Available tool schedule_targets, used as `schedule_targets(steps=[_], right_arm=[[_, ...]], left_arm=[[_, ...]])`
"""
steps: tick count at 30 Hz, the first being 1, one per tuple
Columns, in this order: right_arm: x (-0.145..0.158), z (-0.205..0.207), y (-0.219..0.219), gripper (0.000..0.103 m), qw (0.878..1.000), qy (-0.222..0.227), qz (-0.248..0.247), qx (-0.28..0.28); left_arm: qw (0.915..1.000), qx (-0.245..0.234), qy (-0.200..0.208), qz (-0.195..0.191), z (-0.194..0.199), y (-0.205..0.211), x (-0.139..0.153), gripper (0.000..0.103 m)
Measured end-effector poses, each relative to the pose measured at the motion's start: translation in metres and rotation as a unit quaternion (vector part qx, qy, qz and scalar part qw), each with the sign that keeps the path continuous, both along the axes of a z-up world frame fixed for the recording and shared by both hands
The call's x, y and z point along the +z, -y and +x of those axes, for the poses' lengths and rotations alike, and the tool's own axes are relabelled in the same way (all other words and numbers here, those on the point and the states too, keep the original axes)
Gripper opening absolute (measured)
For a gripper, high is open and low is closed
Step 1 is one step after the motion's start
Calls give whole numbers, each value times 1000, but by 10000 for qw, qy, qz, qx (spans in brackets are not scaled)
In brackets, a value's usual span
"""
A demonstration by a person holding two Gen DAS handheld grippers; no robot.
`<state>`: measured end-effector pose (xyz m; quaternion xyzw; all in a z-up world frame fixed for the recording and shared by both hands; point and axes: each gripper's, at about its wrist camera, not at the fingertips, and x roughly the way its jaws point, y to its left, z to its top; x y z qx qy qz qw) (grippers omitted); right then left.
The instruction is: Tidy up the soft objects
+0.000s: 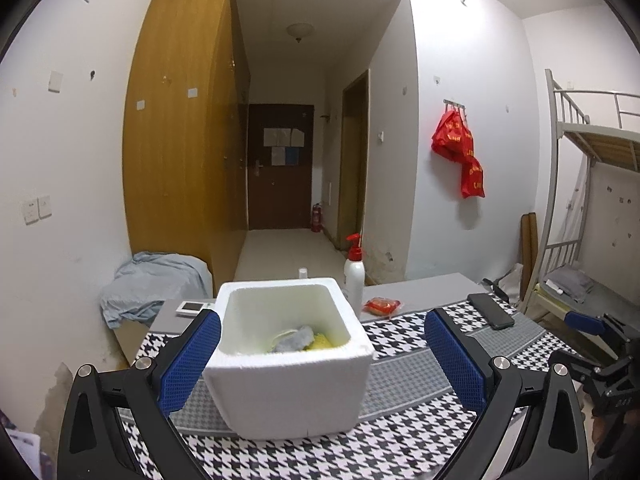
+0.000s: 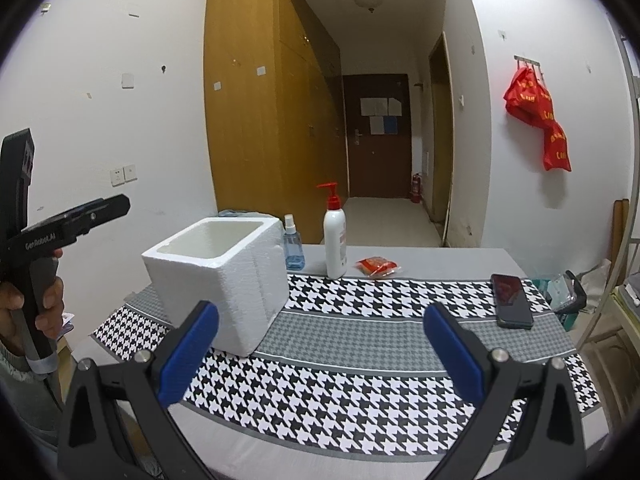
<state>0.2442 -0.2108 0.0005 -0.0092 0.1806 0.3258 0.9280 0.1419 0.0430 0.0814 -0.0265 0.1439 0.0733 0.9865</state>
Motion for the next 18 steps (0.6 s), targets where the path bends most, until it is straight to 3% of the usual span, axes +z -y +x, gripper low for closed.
schedule_targets(steps=[18], right_arm=[[1,-51,13,103,9996,181,199,109]], left_arm=[[9999,43,141,-15,-56,29,-20,102]])
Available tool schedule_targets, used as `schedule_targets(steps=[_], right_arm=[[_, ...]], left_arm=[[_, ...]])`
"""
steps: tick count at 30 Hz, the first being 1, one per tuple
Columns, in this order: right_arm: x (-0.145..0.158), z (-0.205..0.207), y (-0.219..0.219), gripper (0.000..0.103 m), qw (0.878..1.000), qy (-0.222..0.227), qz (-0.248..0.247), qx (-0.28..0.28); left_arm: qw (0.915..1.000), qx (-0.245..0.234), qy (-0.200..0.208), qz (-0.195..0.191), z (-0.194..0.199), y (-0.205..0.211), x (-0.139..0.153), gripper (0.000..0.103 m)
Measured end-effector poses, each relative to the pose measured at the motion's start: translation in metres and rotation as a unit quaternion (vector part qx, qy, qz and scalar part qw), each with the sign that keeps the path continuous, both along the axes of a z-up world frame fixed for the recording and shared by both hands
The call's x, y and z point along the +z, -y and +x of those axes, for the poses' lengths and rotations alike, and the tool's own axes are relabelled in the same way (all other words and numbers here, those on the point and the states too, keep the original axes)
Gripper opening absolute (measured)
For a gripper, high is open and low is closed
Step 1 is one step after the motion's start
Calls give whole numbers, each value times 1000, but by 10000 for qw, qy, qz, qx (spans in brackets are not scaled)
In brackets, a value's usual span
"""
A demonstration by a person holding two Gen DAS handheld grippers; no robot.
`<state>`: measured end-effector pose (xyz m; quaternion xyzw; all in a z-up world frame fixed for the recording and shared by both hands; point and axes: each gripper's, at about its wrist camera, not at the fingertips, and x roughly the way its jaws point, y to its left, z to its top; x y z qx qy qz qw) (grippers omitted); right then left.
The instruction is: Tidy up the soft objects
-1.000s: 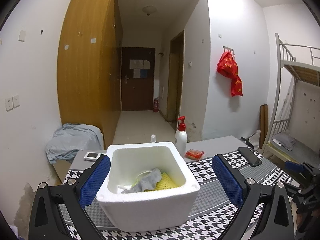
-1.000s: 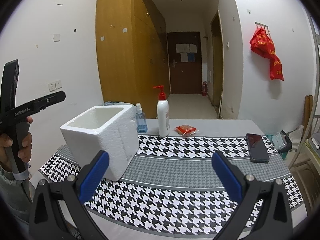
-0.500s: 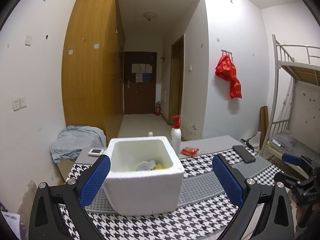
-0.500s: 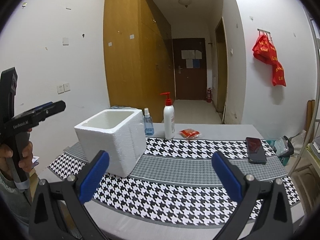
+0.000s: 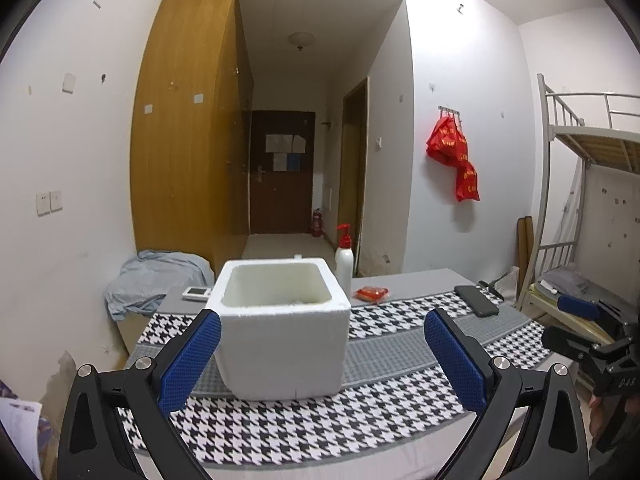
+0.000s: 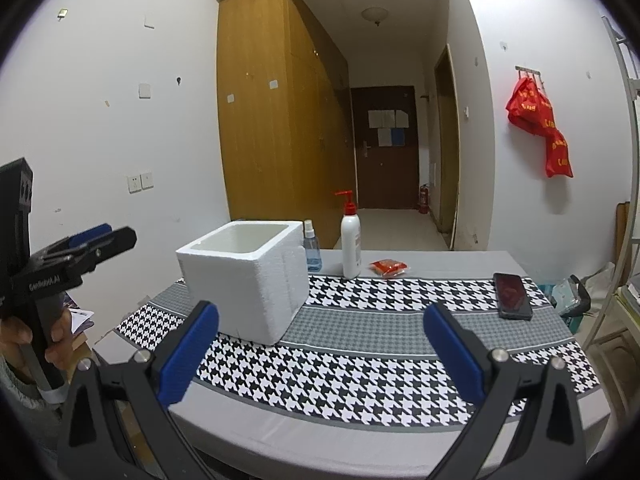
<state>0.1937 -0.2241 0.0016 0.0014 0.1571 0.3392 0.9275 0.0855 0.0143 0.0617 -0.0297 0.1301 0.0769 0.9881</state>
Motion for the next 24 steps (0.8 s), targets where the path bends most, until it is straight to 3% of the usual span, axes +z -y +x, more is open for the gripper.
schedule_targets(steps=[24], right_arm=[[-23,-42,-3,103,9998,89,-77,134]], left_arm=[[9999,9,47,-158,-46,22,-41,102]])
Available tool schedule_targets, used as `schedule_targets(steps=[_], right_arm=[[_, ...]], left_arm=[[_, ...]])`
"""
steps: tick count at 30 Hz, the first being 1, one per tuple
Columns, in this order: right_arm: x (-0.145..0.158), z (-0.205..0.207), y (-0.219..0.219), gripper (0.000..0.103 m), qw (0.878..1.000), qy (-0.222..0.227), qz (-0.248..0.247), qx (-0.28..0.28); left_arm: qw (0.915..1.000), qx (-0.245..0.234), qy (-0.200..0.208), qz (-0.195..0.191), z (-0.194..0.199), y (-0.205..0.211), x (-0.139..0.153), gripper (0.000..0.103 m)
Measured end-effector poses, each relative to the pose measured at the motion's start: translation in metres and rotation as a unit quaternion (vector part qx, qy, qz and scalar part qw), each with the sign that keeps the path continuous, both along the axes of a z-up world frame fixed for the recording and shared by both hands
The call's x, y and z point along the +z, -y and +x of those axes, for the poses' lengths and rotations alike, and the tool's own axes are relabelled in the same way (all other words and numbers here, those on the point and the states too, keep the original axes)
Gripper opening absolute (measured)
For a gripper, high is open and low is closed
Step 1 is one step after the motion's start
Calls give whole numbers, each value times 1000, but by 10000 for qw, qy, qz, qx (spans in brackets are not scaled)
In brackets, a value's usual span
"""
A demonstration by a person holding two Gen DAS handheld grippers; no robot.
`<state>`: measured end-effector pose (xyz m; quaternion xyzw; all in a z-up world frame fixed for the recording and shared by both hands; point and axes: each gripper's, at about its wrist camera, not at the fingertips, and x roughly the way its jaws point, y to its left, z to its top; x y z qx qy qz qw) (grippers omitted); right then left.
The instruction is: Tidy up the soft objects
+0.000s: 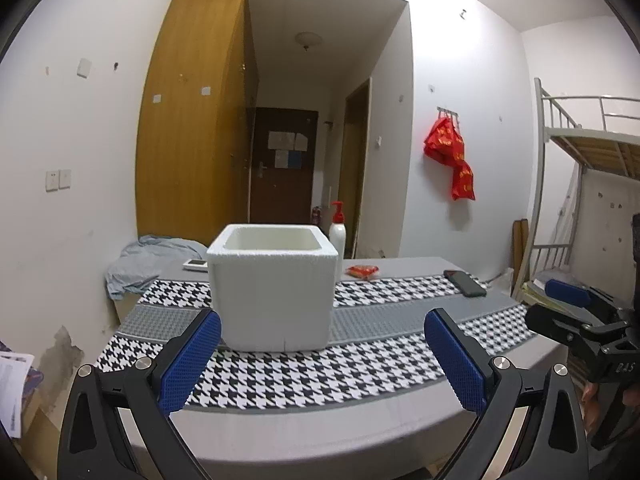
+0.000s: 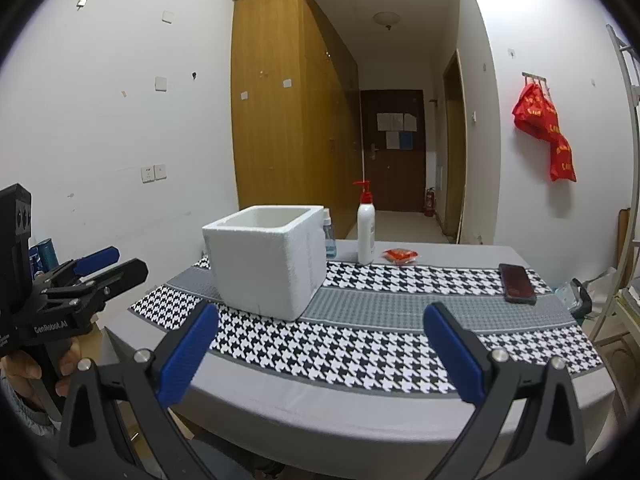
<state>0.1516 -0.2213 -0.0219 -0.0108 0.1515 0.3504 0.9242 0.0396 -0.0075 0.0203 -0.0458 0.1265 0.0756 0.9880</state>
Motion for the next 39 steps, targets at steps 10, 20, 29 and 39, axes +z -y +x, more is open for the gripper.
schedule_targets(steps=[10,20,29,39], right_arm=[[-14,-20,-4,103,10000,-7,-42,2],[-19,-40,-2,103,9999,99,15,-97],[-21,-42,1,103,9999,119,13,-103],[-21,-45,-3,103,9999,152,-22,-55]], left_arm=[[10000,-37,-43,-35,-15,5,-13,102],[9999,101,47,108,-27,12,-16,102],[9997,151,116,161,-30,15,-16,102],[9997,126,120,184,-31,16,-16,102]])
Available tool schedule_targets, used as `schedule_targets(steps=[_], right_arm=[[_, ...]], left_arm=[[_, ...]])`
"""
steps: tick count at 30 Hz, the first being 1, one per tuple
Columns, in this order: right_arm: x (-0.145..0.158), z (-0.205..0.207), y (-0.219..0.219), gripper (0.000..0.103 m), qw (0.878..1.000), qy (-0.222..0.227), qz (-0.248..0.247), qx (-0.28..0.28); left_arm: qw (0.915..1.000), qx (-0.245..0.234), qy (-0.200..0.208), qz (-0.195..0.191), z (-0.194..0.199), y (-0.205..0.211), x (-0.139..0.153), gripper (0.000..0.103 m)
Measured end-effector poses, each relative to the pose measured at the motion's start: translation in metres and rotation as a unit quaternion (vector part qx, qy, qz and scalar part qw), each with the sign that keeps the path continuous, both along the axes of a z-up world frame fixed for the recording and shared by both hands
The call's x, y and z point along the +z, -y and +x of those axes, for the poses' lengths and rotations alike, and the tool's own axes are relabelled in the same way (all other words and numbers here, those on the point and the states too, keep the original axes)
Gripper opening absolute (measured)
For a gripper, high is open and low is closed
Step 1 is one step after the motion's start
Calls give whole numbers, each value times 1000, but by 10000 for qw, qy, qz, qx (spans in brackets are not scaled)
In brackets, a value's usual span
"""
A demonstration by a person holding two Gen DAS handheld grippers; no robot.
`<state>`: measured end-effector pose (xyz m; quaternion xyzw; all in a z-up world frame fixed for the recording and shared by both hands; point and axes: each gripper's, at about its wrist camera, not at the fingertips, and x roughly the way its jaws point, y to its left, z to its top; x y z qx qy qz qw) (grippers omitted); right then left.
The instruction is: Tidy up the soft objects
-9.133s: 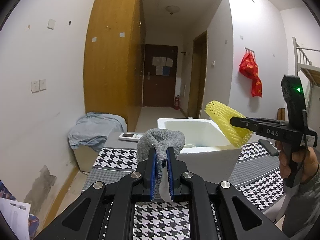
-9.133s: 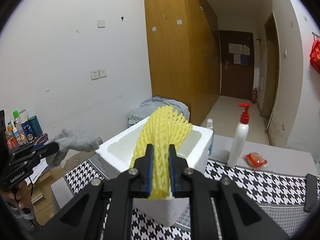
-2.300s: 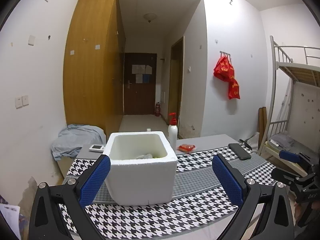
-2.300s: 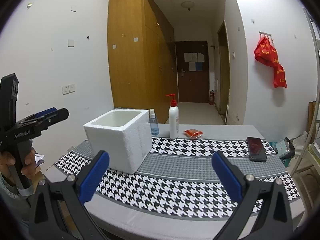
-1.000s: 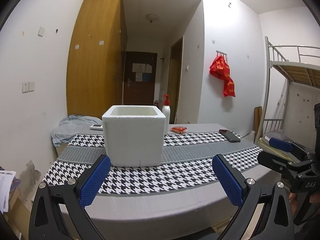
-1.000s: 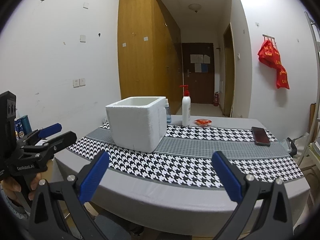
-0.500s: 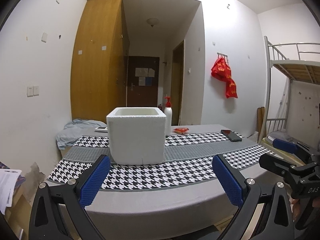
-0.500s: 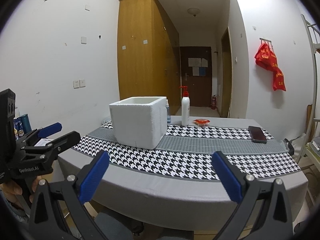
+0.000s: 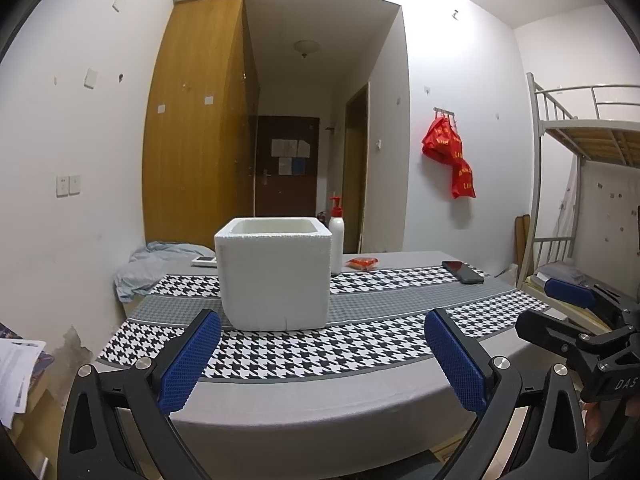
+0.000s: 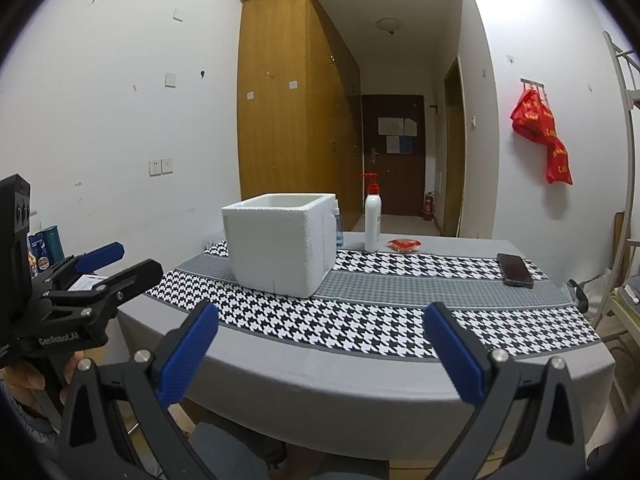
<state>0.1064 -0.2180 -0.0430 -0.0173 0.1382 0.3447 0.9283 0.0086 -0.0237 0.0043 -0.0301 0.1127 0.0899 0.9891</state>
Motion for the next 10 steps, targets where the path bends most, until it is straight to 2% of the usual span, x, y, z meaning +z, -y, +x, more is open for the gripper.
schedule_targets(steps=[10], right_arm=[[0,2,-1,103,10000,-46,-4,-29]], left_arm=[[10000,22,22,-5,-1,0,-1,102]])
